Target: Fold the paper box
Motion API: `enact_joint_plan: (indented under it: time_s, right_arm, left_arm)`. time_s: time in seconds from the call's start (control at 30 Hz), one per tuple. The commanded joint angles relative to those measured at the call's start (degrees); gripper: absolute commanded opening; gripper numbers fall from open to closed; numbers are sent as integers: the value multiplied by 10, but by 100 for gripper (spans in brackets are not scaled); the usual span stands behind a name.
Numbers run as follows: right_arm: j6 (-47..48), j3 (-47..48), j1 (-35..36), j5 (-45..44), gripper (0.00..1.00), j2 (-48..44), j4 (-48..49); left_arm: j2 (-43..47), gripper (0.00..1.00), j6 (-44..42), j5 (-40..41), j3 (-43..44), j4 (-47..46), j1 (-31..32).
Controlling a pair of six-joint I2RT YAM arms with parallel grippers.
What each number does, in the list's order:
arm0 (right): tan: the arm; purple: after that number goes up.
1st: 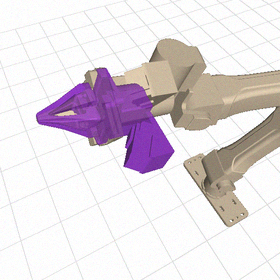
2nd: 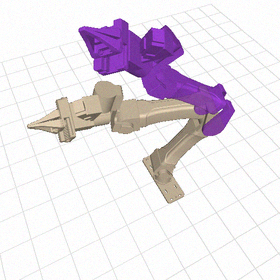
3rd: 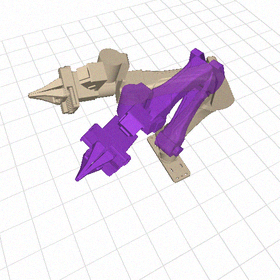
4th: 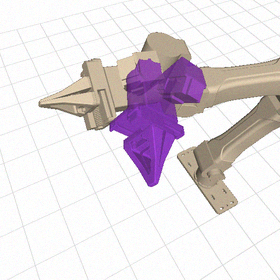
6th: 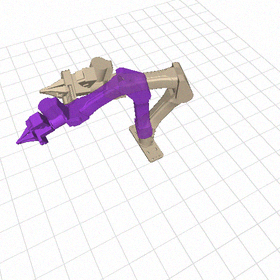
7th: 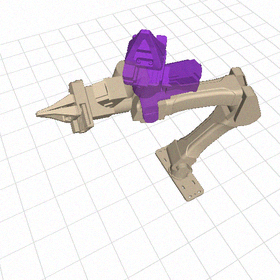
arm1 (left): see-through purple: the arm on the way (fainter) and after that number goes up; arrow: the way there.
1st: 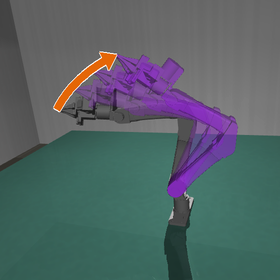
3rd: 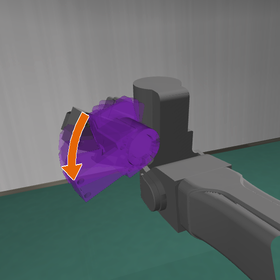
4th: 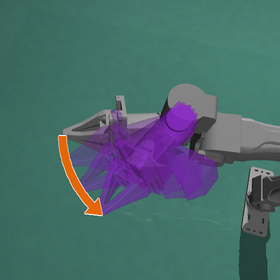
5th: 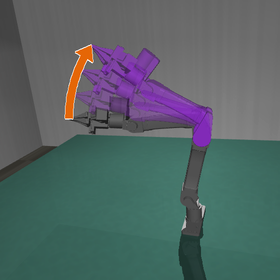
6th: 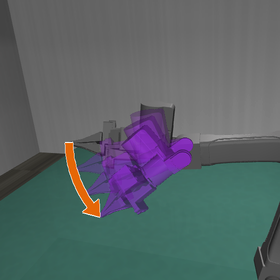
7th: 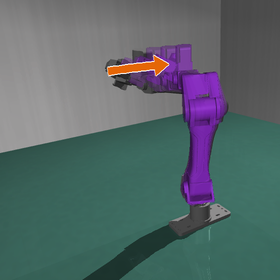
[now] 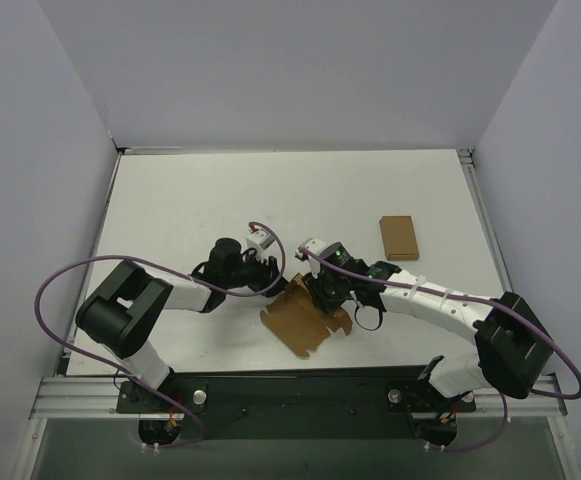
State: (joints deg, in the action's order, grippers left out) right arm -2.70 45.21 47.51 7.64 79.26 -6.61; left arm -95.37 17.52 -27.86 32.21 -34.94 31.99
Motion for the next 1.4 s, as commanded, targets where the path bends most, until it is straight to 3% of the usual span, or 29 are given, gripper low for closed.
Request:
enact_joint_plan:
  time_s: [0.0,0.73,1.37]
  right_arm:
    - [4,-5,4,-14,28,-12,0]
    - [2,-6,4,-13,28,-16,0]
    - [4,-5,3,0,28,-7,1]
  left_arm:
    - [23,59,-14,-11,-11,-13,9]
    - [10,59,9,-46,-48,-135,33]
    - [-13,57,-48,26,-27,-165,44]
